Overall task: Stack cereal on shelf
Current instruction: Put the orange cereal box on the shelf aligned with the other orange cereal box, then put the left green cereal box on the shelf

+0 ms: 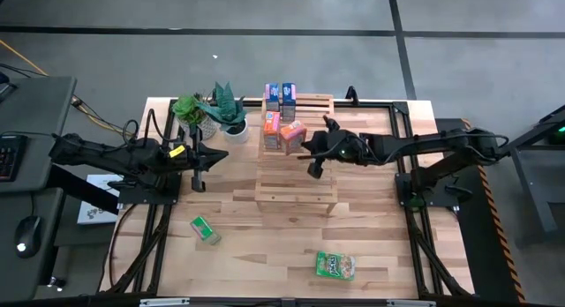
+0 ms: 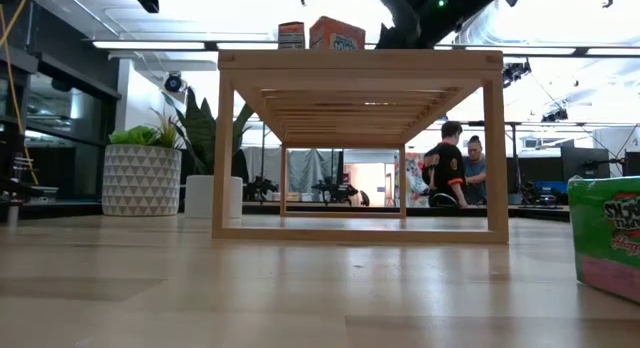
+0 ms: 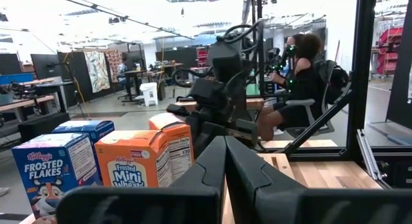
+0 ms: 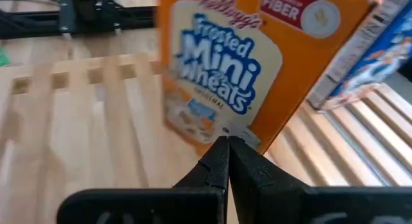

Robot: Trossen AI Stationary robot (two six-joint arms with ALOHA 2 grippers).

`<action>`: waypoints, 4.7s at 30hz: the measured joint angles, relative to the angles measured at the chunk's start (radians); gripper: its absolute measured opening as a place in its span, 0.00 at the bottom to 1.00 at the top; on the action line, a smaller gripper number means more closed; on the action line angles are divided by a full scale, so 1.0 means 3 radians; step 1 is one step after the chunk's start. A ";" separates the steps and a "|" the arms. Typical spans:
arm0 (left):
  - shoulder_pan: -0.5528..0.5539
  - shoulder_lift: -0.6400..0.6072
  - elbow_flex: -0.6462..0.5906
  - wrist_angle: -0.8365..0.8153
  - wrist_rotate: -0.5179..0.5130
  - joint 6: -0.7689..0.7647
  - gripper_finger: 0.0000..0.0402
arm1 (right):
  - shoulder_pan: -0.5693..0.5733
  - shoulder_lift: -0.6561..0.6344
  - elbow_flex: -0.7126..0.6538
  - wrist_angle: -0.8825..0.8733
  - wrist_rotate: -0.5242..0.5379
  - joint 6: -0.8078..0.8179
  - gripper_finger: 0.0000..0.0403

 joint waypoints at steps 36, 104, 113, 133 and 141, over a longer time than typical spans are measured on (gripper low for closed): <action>0.0001 0.0000 0.0000 0.0000 -0.0001 0.0001 0.00 | -0.0526 0.0071 0.0001 0.0917 -0.0371 0.0057 0.00; -0.0113 0.1207 0.1400 -0.2034 0.0869 -0.0157 0.76 | 0.1871 -0.0715 -0.0568 -0.0107 0.2008 0.0818 0.00; -0.0940 0.1717 0.1845 -0.3718 0.0912 -0.1239 0.78 | 0.1871 -0.0715 -0.0568 -0.0108 0.1928 0.0819 0.00; -0.2219 0.2363 0.1845 -0.4085 0.0367 -0.1516 0.77 | 0.1871 -0.0715 -0.0570 -0.0121 0.1885 0.0901 0.00; -0.2251 0.2527 0.1811 -0.4244 0.0375 -0.1514 0.77 | 0.1871 -0.0709 -0.0570 -0.0123 0.1885 0.0898 0.00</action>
